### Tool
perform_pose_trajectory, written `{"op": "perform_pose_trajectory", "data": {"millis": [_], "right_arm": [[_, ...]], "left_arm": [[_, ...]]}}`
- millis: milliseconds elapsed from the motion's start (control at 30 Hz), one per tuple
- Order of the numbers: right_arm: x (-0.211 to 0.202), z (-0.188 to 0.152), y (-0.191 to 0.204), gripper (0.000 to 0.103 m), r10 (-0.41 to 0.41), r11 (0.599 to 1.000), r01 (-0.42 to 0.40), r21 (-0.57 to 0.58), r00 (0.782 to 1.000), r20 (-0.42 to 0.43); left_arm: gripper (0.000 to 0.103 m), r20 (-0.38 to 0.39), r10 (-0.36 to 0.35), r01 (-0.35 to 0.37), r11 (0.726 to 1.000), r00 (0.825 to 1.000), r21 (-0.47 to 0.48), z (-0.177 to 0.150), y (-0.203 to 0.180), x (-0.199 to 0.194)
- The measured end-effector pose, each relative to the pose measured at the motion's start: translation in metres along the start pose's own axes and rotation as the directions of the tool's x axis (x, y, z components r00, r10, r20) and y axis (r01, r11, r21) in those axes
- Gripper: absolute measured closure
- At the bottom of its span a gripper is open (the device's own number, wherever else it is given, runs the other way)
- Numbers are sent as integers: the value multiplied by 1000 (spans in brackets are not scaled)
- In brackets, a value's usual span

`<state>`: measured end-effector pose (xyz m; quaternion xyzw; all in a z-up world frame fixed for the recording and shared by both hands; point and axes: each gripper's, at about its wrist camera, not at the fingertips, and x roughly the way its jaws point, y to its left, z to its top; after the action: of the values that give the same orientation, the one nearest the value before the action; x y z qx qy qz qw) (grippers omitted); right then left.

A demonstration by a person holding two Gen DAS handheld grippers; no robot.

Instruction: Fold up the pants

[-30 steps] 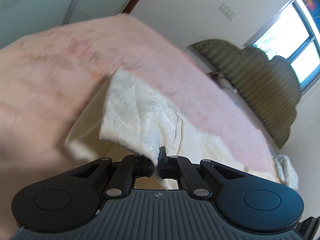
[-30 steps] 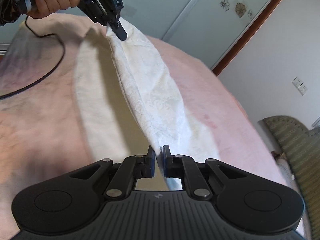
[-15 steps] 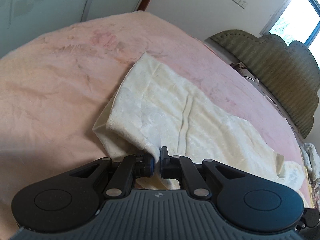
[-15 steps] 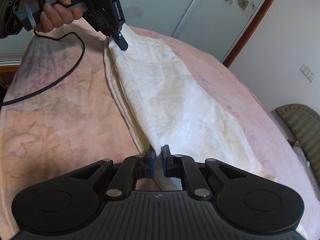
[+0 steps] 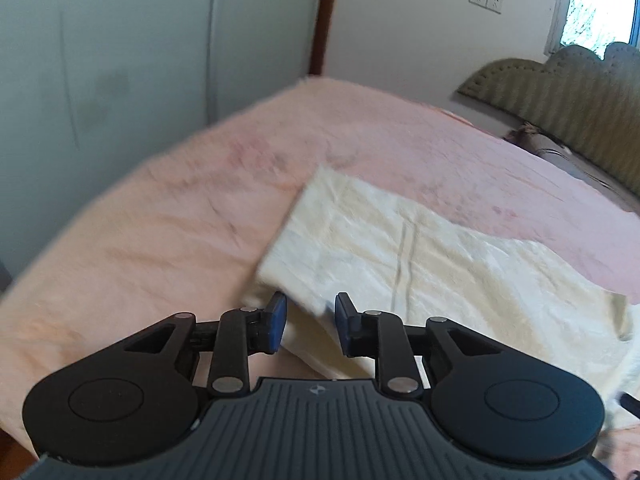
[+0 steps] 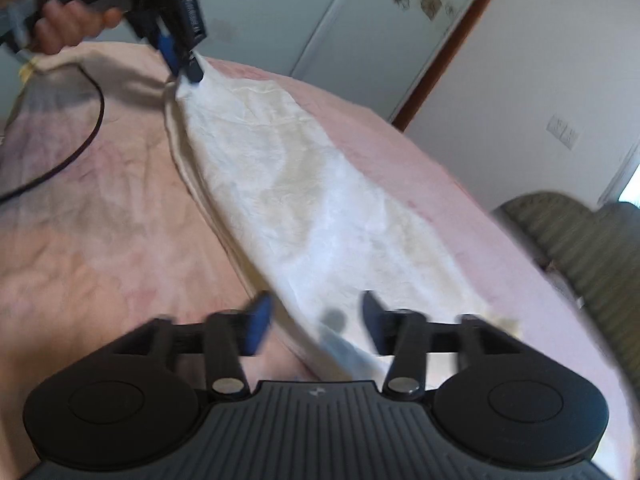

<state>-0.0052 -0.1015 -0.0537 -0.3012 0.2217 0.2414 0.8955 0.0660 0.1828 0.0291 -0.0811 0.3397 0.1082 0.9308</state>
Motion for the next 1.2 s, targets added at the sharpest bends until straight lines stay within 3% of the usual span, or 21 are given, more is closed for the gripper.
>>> {"op": "perform_pose_trajectory", "data": {"millis": [100,200,300,433,533,633,667,700,800,867,933,967,1000,1033,1200], "right_arm": [[-24,-16,-27,43,23,993,-23,118,1000,-1],[-39,-48,-69,43,-72,948,83,306,996,-47],[-59,-90,-119,39,-182,811,221,542,975,-127],[-97,-145,-174,34,-287,598,308,740,944,-161],[-122,-189,-217,34,-383,455,425,783,887,-259],[-137,-232,-256,34,-408,342,517,785,834,-371],[-141,-248,-268,34,-388,303,517,800,834,-392],[-143,-263,-280,34,-350,260,498,828,847,-399],[-142,-304,-300,34,-233,143,392,909,906,-354],[-140,-317,-304,33,-212,90,320,943,931,-296],[-140,-323,-306,44,-180,82,196,977,967,-179],[-137,-321,-308,54,-175,94,189,977,970,-171],[-135,-320,-311,79,-165,126,212,969,968,-190],[-131,-317,-313,93,-158,152,229,962,966,-205],[-128,-290,-321,96,-251,264,327,907,932,-263]], "left_arm": [[71,68,18,-19,999,997,25,4,-15,-13],[66,45,-105,100,990,993,97,8,-47,-10],[63,-10,-234,232,955,972,184,0,-93,-2],[61,-83,-366,373,877,927,302,-21,-156,10],[60,-127,-432,445,809,893,383,-43,-194,17],[59,-161,-458,479,761,874,437,-69,-216,23],[59,-172,-461,485,750,871,449,-77,-221,26],[59,-176,-458,485,745,871,458,-84,-224,28],[57,-114,-456,445,732,883,515,-100,-224,26],[56,-72,-453,415,726,888,548,-108,-225,21],[56,-47,-452,397,724,891,565,-111,-227,20],[56,-45,-451,394,723,892,567,-111,-227,20],[55,-44,-449,393,725,892,566,-109,-231,21],[53,-44,-448,393,729,893,561,-107,-233,22],[53,-40,-470,424,753,882,503,-96,-232,18]]}}
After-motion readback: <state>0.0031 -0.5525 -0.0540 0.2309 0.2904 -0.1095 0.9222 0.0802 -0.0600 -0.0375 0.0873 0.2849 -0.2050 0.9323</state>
